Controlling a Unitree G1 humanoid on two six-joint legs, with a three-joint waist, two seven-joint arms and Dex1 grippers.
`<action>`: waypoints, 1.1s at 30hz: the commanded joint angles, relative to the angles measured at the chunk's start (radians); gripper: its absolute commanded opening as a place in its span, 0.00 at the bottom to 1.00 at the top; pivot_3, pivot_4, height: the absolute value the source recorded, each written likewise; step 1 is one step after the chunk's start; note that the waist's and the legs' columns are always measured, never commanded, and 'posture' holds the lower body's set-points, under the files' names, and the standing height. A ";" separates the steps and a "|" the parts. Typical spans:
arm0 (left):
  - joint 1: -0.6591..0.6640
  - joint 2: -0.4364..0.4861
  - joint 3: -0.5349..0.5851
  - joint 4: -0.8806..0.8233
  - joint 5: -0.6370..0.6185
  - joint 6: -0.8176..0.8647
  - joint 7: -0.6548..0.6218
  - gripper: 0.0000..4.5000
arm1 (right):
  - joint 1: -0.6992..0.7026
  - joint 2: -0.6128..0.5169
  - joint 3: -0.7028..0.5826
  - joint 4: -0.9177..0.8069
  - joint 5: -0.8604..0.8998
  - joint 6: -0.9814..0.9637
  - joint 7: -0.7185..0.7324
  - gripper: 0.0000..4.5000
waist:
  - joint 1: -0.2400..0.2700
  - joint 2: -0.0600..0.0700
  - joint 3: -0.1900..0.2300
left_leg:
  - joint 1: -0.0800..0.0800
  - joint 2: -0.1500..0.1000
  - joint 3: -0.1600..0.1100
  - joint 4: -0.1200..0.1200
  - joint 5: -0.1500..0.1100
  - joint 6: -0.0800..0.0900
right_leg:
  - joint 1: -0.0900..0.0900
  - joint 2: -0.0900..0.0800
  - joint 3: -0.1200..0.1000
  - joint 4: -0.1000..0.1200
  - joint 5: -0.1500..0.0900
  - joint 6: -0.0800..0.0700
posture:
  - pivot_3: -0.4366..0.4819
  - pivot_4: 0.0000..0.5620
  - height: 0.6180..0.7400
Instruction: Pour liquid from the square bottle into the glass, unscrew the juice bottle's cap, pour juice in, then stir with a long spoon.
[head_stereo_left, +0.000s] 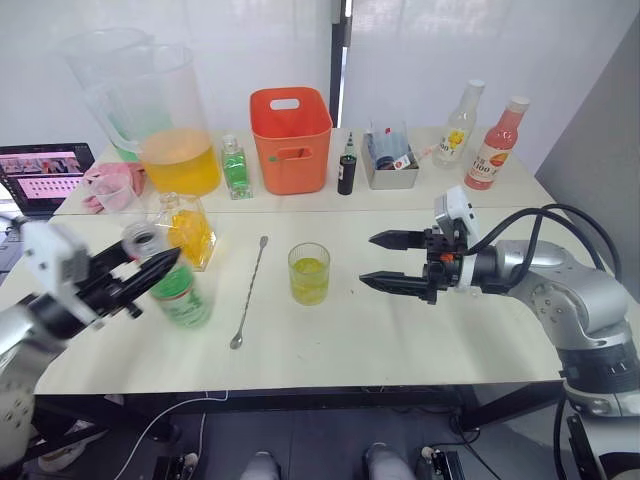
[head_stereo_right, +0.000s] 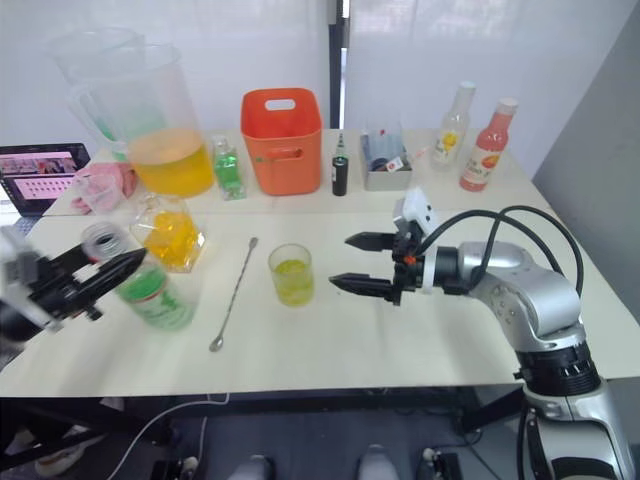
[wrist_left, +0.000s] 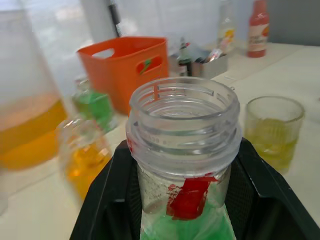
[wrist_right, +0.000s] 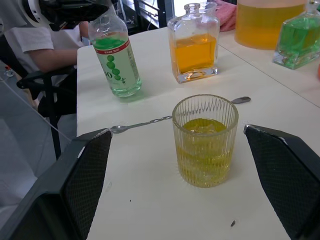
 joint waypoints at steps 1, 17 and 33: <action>0.007 0.015 0.153 0.040 0.039 -0.038 0.062 0.36 | -0.028 0.010 -0.010 -0.015 0.010 -0.011 0.026 1.00 | 0.001 0.000 0.000 | 0.000 0.000 0.000 0.000 0.000 0.000 | 0.000 0.000 0.000 0.000 0.000 0.000 | 0.48 0.27 1.00; -0.684 0.200 -0.147 0.964 0.284 -0.180 0.070 0.36 | 0.006 0.048 -0.062 -0.151 0.042 0.089 -0.098 1.00 | 0.023 -0.005 -0.003 | -0.001 0.000 -0.002 -0.002 0.001 -0.001 | 0.000 0.000 -0.003 0.000 0.000 0.000 | 0.48 0.27 1.00; -1.053 0.147 -0.279 1.528 0.433 -0.463 0.099 0.36 | 0.065 0.030 -0.129 -0.252 0.104 0.160 -0.217 1.00 | -0.003 -0.006 -0.003 | 0.000 0.000 -0.002 -0.003 0.001 -0.002 | -0.001 0.000 -0.002 0.000 0.000 0.000 | 0.48 0.27 1.00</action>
